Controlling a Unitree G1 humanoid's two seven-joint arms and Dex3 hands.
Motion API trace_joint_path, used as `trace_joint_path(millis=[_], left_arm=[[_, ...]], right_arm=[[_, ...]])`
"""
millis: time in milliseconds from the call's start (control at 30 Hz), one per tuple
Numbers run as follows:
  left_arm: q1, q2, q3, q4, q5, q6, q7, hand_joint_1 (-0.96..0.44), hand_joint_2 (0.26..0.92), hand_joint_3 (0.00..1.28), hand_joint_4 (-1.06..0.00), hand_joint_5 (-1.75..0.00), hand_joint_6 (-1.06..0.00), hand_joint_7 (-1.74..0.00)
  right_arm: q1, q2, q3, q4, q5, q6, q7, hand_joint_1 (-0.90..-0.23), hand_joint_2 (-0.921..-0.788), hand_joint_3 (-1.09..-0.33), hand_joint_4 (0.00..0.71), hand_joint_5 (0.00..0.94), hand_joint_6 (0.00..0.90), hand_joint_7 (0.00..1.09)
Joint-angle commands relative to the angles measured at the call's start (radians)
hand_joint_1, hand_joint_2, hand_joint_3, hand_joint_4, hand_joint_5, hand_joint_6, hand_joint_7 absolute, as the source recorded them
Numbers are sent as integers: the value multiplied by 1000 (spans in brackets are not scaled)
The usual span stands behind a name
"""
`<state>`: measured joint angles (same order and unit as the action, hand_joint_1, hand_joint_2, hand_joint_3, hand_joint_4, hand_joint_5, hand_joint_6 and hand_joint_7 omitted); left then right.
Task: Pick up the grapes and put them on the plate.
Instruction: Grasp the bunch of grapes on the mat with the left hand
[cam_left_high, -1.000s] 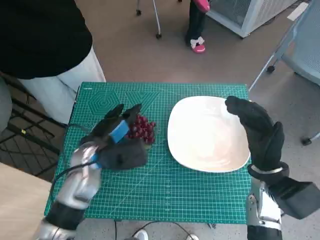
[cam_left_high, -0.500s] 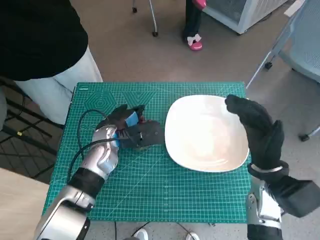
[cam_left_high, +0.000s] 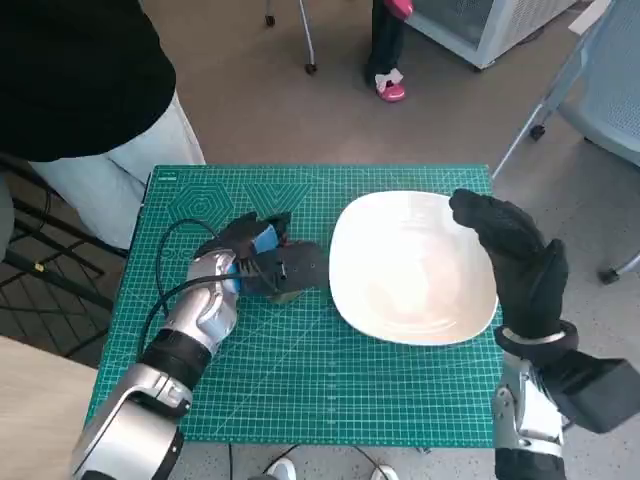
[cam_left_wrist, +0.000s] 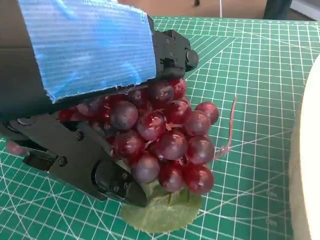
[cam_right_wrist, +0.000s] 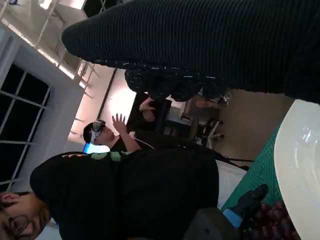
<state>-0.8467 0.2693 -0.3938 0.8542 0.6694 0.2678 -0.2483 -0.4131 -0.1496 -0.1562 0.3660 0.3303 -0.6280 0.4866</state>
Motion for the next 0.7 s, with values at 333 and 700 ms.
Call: trace_joint_path(millis=[333,700], left_arm=[[-5,13,-37,11,6,-18,46,266,836,318,-406,-1132,-593,-53],[9,38,-73,8,14,-66,86,32,917,315,-385,-1576,-457,-1172]], right_arm=[[0,1,-1,24,10,12,11,-663,-921,-863,389,1,8,443],[-5,0,0,28,11,13,11,-670,-921,-861,390,1,6,447]])
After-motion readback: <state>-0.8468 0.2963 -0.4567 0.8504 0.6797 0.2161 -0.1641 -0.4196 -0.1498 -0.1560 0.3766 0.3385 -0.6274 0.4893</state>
